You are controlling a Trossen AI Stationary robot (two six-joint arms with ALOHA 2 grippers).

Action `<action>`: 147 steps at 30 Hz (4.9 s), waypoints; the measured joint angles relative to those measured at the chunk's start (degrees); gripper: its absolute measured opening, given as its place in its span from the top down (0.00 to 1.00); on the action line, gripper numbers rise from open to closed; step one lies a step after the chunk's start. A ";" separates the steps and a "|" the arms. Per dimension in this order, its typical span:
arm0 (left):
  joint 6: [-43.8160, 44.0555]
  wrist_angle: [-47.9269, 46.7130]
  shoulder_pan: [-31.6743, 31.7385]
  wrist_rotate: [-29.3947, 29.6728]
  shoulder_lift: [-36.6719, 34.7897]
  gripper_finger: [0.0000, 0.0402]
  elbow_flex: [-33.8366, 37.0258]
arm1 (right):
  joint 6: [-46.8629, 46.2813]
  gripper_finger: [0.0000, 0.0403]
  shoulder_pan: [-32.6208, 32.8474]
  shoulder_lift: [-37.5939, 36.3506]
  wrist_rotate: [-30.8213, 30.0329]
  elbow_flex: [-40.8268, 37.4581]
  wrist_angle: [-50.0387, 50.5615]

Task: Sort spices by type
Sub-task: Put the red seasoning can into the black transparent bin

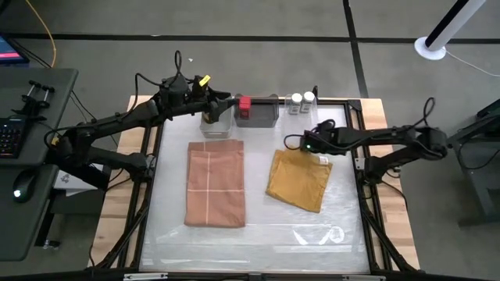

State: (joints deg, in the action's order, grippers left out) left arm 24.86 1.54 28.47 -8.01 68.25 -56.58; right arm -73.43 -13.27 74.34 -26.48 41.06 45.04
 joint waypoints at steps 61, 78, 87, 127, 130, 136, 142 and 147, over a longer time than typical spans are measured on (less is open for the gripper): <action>-72.99 -45.94 -17.48 19.72 38.99 0.39 -29.09 | 34.84 1.00 2.95 -7.55 -0.70 31.19 6.40; -61.96 -47.56 -10.97 8.46 35.62 0.99 -25.44 | 36.37 1.00 2.92 -7.55 -0.68 31.19 11.47; -69.52 -40.97 -10.91 4.95 38.25 1.00 -25.31 | 36.27 1.00 2.80 -7.55 -0.69 31.19 11.52; -75.28 -38.45 -10.05 0.39 36.80 1.00 -31.20 | 34.82 1.00 2.77 -7.55 -1.36 31.19 11.45; -90.12 -37.85 -10.60 -0.12 38.91 1.00 -31.35 | 34.82 1.00 2.77 -7.55 -1.33 31.19 11.50; -96.78 -35.97 -11.23 3.23 42.65 1.00 -31.36 | 34.62 1.00 2.77 -7.55 -1.31 31.19 11.64; -98.03 -37.72 -11.11 4.68 44.44 1.00 -31.28 | 34.45 1.00 2.77 -7.55 -1.29 31.19 11.72; -97.29 -37.64 -10.51 6.42 45.30 1.00 -31.45 | 34.42 1.00 2.77 -7.55 -1.30 31.19 12.01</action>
State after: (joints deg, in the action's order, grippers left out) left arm -72.42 -36.10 17.96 -1.59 113.55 -88.03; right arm -39.00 -10.50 66.78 -27.78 72.25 57.05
